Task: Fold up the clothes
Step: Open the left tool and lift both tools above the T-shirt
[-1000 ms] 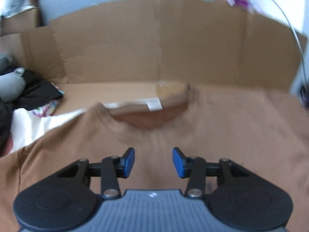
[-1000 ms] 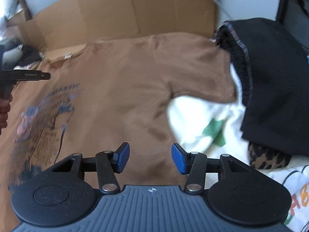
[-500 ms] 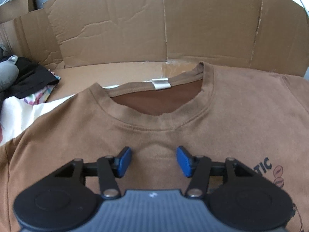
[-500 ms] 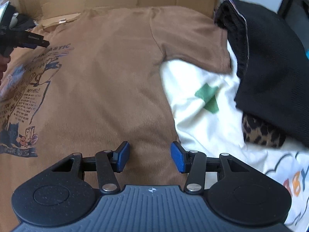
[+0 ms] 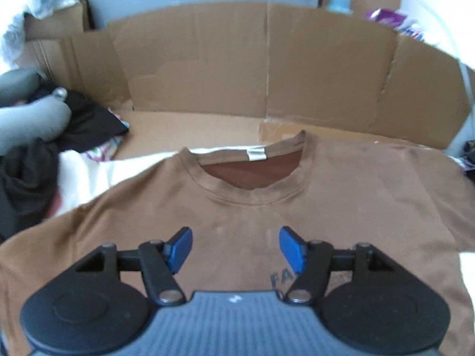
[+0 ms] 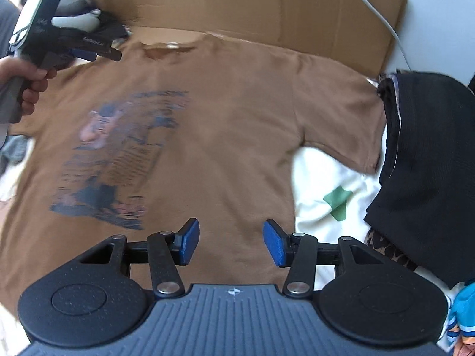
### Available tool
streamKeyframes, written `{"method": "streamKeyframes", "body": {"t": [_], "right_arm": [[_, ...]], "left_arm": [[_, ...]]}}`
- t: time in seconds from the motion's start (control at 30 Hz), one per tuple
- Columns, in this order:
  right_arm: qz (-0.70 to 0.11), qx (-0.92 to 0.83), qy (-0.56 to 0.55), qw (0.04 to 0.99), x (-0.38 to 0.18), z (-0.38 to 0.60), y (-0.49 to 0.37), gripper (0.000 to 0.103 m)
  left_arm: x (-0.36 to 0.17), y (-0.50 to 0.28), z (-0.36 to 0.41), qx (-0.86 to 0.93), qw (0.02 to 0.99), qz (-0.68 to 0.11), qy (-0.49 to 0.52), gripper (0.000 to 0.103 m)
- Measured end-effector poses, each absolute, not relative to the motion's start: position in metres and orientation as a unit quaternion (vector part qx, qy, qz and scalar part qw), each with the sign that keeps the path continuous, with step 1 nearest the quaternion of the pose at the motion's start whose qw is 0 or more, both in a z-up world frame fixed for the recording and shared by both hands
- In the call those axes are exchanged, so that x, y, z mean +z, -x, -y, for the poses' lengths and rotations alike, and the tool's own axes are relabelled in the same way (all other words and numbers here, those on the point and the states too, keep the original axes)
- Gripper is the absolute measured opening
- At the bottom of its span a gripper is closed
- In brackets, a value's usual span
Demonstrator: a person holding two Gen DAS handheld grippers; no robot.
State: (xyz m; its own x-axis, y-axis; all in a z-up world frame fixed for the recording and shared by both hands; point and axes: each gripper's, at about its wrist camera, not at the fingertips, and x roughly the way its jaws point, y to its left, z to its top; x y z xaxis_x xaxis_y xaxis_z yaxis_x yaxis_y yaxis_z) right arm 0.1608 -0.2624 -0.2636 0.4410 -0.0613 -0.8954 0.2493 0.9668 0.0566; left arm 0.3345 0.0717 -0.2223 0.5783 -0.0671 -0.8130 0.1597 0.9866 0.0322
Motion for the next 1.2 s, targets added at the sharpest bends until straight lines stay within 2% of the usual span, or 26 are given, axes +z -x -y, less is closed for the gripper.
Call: {"method": "streamKeyframes", "body": {"t": [0.37,0.57,0.63,0.67,0.73,0.77,0.8,1.0,1.2], "right_arm": [[-0.488,-0.095,-0.070,0.865,-0.150,0.257,-0.155,0.061],[-0.468,-0.073,-0.049,0.880,-0.090,0.241,-0.145,0.071],[-0.458,-0.076,-0.031,0.885,-0.074,0.235,-0.139,0.080],[-0.453,-0.080,-0.028,0.887,-0.067,0.233,-0.136,0.081],[-0.445,-0.086,-0.027,0.891,-0.055,0.230,-0.130,0.082],[-0.439,-0.088,-0.029,0.894,-0.050,0.229,-0.128,0.082],[-0.433,-0.089,-0.032,0.897,-0.045,0.228,-0.125,0.082],[-0.415,-0.095,-0.038,0.904,-0.026,0.227,-0.124,0.082],[-0.383,-0.102,-0.064,0.916,-0.006,0.226,-0.125,0.082]], "left_arm": [[-0.133,-0.233,-0.136,-0.073,0.891,-0.441,-0.076,0.069],[-0.091,-0.172,-0.179,-0.055,0.887,-0.453,-0.067,0.069],[-0.080,-0.153,-0.188,-0.053,0.886,-0.456,-0.069,0.069],[-0.074,-0.143,-0.193,-0.052,0.885,-0.457,-0.070,0.069],[-0.063,-0.126,-0.199,-0.049,0.885,-0.456,-0.074,0.073],[-0.058,-0.118,-0.202,-0.046,0.886,-0.455,-0.076,0.085],[-0.053,-0.110,-0.203,-0.042,0.888,-0.452,-0.077,0.092],[-0.025,-0.084,-0.210,-0.021,0.888,-0.454,-0.066,0.093],[0.003,-0.077,-0.204,-0.003,0.898,-0.436,-0.057,0.102]]}}
